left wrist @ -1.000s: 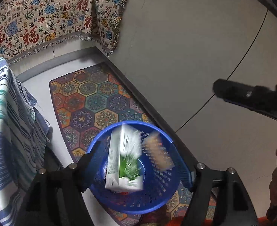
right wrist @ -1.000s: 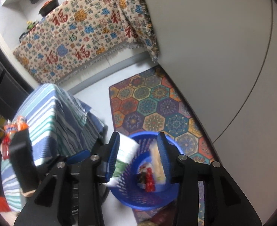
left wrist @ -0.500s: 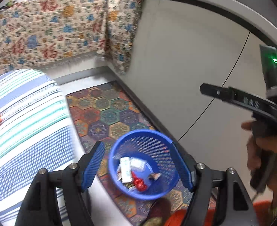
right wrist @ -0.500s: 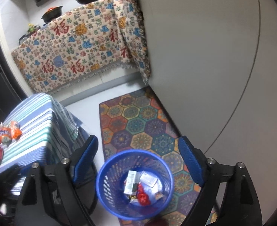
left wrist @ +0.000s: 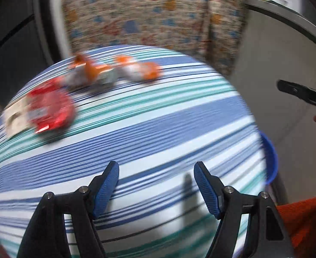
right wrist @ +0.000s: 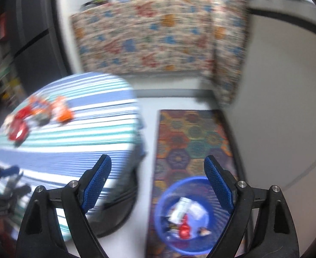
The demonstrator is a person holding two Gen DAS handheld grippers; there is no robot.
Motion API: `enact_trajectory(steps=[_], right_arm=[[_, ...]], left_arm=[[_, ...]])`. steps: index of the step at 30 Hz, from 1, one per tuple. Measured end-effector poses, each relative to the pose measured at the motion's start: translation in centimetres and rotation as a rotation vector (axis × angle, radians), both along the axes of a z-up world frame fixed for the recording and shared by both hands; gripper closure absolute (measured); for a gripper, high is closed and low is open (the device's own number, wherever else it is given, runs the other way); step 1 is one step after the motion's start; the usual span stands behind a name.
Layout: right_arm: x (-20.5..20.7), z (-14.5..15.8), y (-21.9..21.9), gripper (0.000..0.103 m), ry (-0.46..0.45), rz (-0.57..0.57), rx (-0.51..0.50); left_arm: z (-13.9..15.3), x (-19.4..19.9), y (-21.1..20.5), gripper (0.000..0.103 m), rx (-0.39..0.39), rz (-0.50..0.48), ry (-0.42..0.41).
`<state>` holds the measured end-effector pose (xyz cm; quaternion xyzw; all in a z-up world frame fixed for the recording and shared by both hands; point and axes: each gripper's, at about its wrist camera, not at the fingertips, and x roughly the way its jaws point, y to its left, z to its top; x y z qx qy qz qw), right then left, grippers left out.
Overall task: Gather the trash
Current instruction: 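Move both tools back over the table toward the remaining trash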
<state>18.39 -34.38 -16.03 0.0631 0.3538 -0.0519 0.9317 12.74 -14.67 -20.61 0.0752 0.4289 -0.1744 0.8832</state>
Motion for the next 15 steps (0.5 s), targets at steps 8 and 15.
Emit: enact_trajectory(steps=[8, 15], right_arm=[[4.8, -2.6, 10.9, 0.014, 0.069, 0.244, -0.036], [7.5, -4.9, 15.4, 0.014, 0.133, 0.310, -0.084]], left_arm=[[-1.1, 2.8, 7.5, 0.029, -0.030, 0.219, 0.030], [-1.2, 7.2, 7.5, 0.025, -0.074, 0.355, 0.014]])
